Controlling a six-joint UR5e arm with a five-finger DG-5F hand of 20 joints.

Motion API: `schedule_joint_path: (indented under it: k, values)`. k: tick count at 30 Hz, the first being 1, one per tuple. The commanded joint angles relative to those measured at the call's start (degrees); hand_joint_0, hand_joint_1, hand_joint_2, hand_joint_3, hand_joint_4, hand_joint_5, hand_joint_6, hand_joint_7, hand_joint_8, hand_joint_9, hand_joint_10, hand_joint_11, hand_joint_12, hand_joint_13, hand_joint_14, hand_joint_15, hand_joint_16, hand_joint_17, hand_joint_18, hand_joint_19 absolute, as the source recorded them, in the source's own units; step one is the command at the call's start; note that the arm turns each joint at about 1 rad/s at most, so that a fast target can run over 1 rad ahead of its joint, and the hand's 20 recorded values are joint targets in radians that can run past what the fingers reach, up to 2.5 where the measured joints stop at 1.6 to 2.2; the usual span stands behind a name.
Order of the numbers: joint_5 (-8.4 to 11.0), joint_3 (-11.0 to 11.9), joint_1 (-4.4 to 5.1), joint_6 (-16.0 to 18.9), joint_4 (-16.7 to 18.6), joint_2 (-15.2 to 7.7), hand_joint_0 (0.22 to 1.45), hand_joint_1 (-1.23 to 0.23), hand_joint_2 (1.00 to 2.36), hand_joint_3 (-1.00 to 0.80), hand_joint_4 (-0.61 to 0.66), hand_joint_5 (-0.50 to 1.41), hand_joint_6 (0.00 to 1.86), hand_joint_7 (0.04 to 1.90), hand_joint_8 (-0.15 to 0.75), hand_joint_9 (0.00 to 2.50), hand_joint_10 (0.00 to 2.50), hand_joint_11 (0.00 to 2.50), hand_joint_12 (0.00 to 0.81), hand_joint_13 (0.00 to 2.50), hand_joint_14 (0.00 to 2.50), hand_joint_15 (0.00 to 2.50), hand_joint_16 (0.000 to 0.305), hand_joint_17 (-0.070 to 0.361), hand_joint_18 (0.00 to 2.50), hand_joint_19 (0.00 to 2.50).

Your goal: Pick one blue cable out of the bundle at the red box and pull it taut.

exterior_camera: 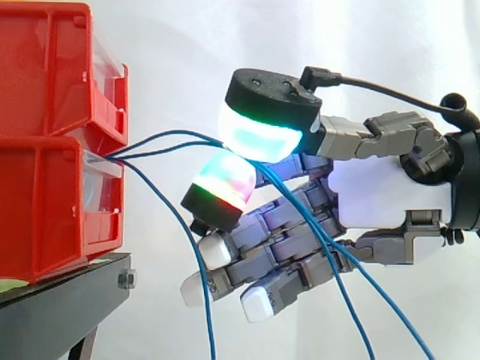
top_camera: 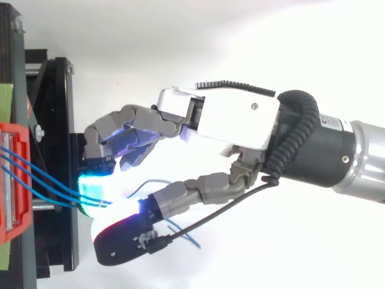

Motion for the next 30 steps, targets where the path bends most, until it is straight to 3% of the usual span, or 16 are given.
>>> schedule_joint_path:
  k: [1,9,17,23,30]
  values:
    - [0.0,0.01,-0.05,0.0,-0.03,0.0,0.64,-0.75,1.01,-0.33,0.25,-0.19,0.78,1.22,0.393,0.68,0.02,0.86,0.447,0.56,0.01,0.23,0.059,0.134,0.76,0.45]
    - [-0.44,0.01,-0.22,1.05,-1.0,0.0,0.68,-0.82,1.02,-0.24,0.2,-0.21,0.82,1.23,0.381,0.67,0.02,0.86,0.444,0.57,0.01,0.21,0.059,0.132,0.77,0.42]
    - [-0.53,0.01,-0.14,1.32,-1.0,0.0,0.73,-0.85,1.01,-0.43,0.21,-0.22,0.84,1.15,0.371,0.66,0.02,0.85,0.437,0.57,0.01,0.21,0.058,0.131,0.77,0.4]
    - [-0.53,0.01,-0.14,1.32,-0.91,0.0,0.66,-0.85,1.0,-0.5,0.22,-0.22,0.84,1.16,0.366,0.66,0.01,0.86,0.432,0.57,0.01,0.22,0.058,0.131,0.78,0.4]
    - [-0.53,0.01,-0.14,1.32,-1.0,0.0,0.52,-0.69,1.0,-0.5,0.27,-0.21,0.83,1.14,0.394,0.67,0.01,0.85,0.456,0.58,0.01,0.22,0.062,0.14,0.79,0.42]
